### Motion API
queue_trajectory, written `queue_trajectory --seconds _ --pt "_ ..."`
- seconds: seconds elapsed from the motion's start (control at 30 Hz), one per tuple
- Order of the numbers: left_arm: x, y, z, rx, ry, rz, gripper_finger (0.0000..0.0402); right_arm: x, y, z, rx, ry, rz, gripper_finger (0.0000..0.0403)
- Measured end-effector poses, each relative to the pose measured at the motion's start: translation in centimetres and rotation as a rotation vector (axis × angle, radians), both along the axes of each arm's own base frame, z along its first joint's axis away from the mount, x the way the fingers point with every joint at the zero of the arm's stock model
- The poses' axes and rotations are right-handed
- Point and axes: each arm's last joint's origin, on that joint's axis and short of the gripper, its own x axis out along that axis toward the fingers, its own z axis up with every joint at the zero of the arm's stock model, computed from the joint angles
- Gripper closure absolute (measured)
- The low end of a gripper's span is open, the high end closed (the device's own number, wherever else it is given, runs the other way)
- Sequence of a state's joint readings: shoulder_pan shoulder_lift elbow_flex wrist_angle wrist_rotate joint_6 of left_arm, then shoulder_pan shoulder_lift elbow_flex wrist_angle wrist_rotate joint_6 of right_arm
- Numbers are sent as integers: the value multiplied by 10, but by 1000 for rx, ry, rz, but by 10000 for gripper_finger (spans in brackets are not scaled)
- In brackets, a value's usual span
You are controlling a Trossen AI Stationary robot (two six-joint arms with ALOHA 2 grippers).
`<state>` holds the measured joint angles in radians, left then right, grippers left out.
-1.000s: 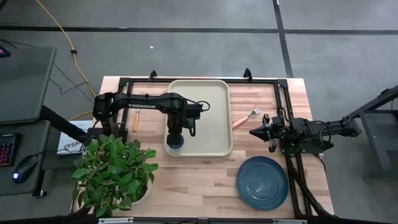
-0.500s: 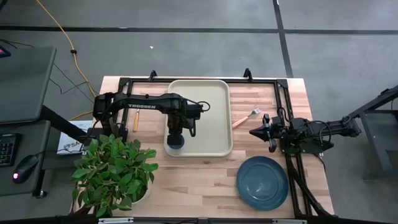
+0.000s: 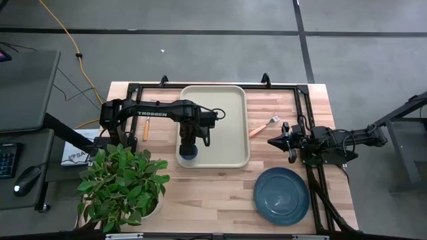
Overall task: Pick and place plate/cup/fork/spoon on tray
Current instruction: Put the blue cup on the white tray, then put the blue plate on the white tray to the top of the blue cup
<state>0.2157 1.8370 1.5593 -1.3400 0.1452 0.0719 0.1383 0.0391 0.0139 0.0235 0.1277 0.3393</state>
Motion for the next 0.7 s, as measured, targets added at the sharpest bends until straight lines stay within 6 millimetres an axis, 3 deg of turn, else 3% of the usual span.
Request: queue_trajectory --seconds 0.47,0.57,0.7 --pt "-10 19 8 2 -8 75 238 0 0 0 0 0 -1 402" --pt "-14 27 19 4 -17 92 222 0 0 0 0 0 0 402" --pt "-16 43 51 33 -118 149 212 0 0 0 0 0 0 402"
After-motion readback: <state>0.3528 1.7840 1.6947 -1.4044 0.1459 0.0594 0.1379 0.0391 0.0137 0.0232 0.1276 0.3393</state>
